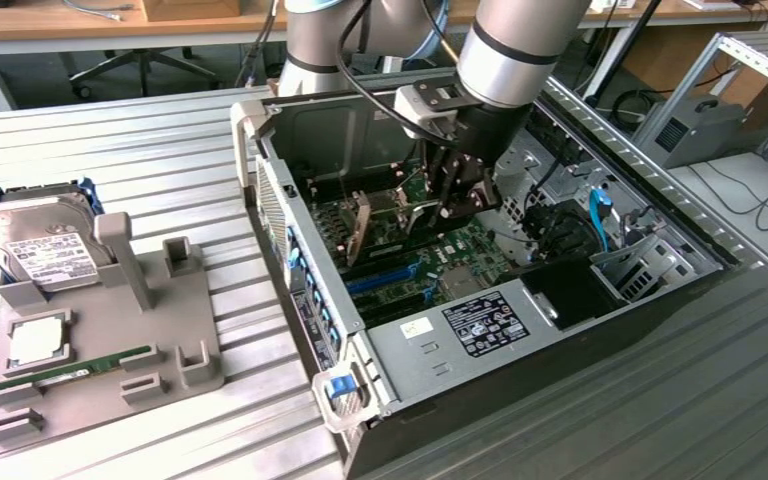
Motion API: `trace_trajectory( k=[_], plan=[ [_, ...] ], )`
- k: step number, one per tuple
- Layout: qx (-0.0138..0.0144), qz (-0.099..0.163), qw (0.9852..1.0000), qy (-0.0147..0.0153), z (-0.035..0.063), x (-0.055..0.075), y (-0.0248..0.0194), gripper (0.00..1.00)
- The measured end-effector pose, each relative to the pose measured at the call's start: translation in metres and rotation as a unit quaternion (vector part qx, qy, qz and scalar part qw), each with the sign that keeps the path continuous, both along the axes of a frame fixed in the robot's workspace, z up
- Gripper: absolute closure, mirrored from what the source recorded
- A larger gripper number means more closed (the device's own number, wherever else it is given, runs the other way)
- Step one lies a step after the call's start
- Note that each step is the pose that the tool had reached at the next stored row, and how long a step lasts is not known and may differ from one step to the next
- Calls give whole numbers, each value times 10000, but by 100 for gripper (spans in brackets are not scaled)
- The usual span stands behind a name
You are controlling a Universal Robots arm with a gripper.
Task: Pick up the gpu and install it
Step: 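Insert the gpu into the slot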
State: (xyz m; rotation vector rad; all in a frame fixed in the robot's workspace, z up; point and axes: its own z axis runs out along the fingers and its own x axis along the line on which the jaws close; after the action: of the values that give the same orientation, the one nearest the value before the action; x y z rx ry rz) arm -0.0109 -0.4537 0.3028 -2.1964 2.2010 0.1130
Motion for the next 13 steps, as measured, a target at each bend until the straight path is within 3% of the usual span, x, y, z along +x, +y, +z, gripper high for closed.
trace_trajectory(
  k=[8, 13],
  plan=[
    [0, -1, 10000, 0, -4, -8, 0, 73],
    [2, 0, 10000, 0, -5, -107, 0, 73]
  ],
)
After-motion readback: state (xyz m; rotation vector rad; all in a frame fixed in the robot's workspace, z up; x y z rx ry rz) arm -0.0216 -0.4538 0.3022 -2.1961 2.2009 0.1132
